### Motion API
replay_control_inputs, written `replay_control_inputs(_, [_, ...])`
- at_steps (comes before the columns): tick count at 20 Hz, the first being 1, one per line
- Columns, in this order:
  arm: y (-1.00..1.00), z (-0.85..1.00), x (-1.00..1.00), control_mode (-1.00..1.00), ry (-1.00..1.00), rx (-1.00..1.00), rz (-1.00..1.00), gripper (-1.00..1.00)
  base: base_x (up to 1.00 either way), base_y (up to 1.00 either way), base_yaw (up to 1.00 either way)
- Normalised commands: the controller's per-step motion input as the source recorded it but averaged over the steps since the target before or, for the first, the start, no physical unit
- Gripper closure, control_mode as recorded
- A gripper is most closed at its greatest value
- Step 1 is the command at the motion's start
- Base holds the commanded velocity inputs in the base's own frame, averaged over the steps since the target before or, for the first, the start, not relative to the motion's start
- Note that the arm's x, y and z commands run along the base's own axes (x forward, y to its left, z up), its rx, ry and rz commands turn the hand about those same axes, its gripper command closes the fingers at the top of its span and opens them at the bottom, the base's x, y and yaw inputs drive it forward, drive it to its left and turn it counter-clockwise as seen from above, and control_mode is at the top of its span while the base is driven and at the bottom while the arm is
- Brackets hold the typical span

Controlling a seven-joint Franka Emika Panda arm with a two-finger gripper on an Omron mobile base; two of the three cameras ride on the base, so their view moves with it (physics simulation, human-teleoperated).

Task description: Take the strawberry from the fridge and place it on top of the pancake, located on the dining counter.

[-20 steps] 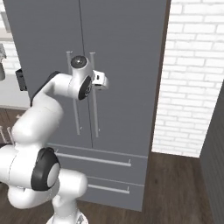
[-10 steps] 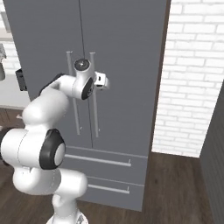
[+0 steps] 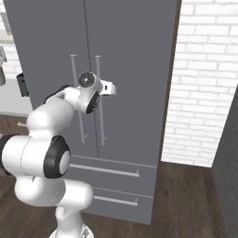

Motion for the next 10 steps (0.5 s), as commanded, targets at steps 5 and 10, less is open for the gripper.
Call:
replay_control_inputs(5, [0.01,-0.22,0.42,-1.0,-0.06,0.0,0.0,1.0,0.0,0.0,0.0])
replay_control_inputs(10, [0.03,-0.19,0.47,-1.0,0.02,0.0,0.0,1.0,0.0,0.0,0.0])
